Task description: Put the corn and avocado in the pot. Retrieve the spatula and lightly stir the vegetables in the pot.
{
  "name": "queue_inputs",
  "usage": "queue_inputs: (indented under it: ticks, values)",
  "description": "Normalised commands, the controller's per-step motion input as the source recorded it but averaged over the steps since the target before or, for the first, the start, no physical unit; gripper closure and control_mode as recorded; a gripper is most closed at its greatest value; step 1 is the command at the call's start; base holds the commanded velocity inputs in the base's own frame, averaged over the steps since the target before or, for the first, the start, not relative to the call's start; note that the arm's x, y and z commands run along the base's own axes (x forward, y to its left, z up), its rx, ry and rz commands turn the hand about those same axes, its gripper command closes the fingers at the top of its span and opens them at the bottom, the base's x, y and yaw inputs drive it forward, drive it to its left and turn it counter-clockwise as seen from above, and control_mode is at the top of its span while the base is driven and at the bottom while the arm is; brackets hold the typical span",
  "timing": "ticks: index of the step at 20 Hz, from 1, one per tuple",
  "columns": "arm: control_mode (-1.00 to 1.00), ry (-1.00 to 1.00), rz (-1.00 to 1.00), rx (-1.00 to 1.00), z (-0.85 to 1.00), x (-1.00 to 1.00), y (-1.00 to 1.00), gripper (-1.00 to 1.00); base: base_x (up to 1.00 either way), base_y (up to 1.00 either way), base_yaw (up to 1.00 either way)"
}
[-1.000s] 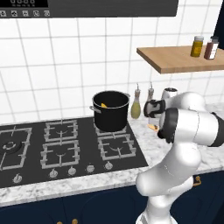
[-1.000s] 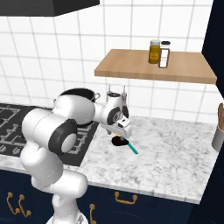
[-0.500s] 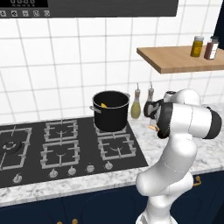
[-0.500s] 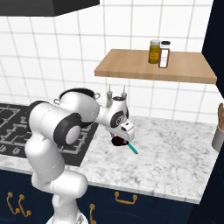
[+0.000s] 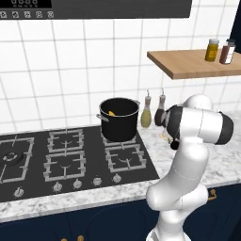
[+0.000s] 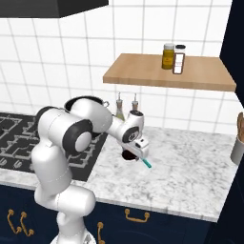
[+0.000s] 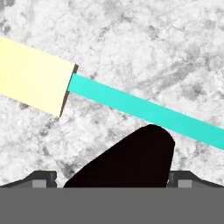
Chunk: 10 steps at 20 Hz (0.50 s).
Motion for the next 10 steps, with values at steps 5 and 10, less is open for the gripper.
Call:
queue_inputs:
  ticks: [5,10]
  values:
    - [-1.00,0.00,-0.02,0.03,-0.64,0.00,0.05,-1.00,0.00,0.00,0.00]
    - [-1.00,0.00,-0.01,0.00,-0.40,0.05,0.16,-1.00,0.00,0.00,0.00]
